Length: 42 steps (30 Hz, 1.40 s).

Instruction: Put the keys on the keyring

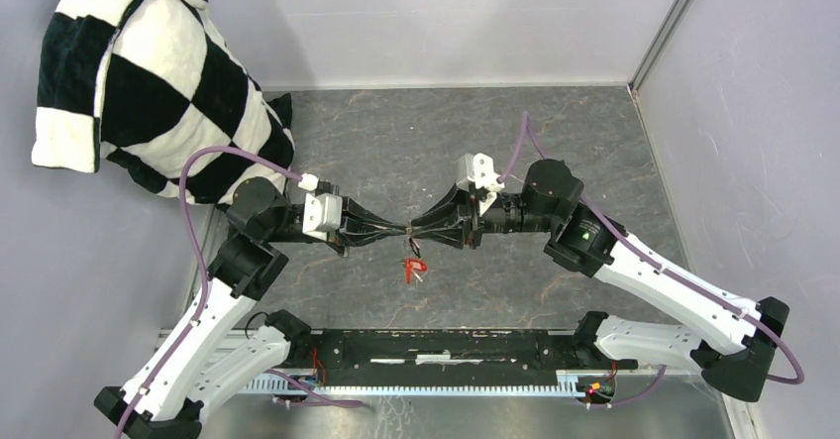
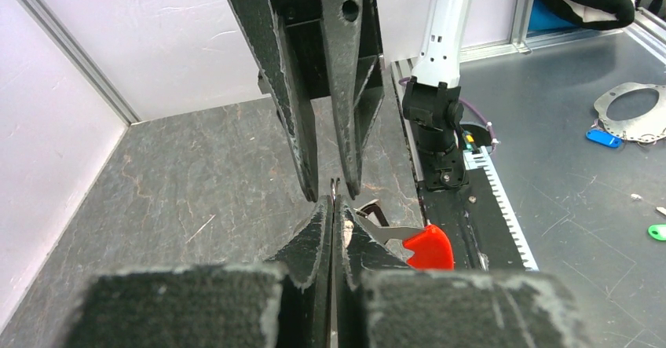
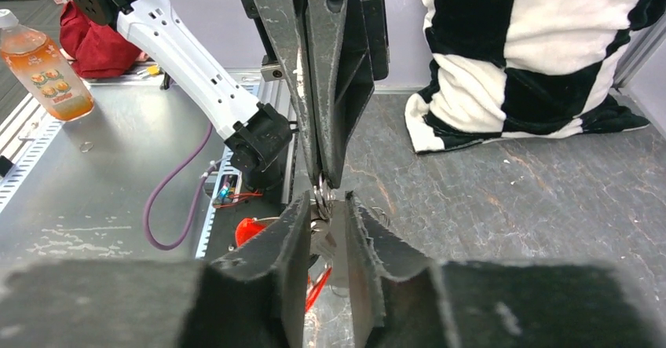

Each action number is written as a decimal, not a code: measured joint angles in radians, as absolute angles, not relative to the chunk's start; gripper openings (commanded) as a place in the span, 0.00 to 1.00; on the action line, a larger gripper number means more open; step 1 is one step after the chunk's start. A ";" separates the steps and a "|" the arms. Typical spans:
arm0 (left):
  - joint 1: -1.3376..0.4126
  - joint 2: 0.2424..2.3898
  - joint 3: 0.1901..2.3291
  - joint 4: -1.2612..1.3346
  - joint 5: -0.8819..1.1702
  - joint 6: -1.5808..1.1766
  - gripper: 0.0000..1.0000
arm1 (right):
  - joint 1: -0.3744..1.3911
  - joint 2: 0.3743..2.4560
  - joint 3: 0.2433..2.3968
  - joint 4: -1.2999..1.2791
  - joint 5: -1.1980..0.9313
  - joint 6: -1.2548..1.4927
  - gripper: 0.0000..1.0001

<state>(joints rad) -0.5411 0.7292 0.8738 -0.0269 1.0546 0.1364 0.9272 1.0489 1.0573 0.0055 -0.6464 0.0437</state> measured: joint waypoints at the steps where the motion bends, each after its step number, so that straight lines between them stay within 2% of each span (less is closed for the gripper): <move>1: -0.541 0.729 0.874 -0.027 1.055 0.136 0.02 | 0.927 1.053 1.057 0.006 -0.646 0.043 0.17; 3: -0.541 0.728 0.875 -0.027 1.056 0.136 0.02 | 0.927 1.062 1.057 0.005 -0.647 0.043 0.03; 7: -0.541 0.728 0.875 -0.030 1.057 0.136 0.04 | 0.927 1.068 1.057 0.001 -0.650 0.043 0.00; 11: -0.541 0.738 0.904 -0.128 1.058 0.219 0.46 | 0.929 1.069 1.066 -0.043 -0.640 0.027 0.01; 15: -0.541 0.797 1.010 -0.355 1.058 0.412 0.54 | 0.927 1.101 1.139 -0.206 -0.603 -0.021 0.01; 20: -0.541 0.873 1.114 -0.566 1.043 0.616 0.54 | 0.927 1.172 1.256 -0.393 -0.565 -0.081 0.01; 27: -0.541 0.960 1.167 -0.756 0.994 0.773 0.44 | 0.945 1.251 1.378 -0.575 -0.504 -0.137 0.01; 32: -0.541 1.004 1.179 -0.804 0.975 0.809 0.41 | 0.992 1.306 1.458 -0.670 -0.444 -0.166 0.01; 38: -0.541 1.013 1.186 -0.830 0.972 0.828 0.28 | 1.035 1.348 1.505 -0.733 -0.382 -0.183 0.01; 42: -0.541 1.012 1.186 -0.833 0.973 0.832 0.22 | 1.046 1.368 1.529 -0.757 -0.353 -0.185 0.01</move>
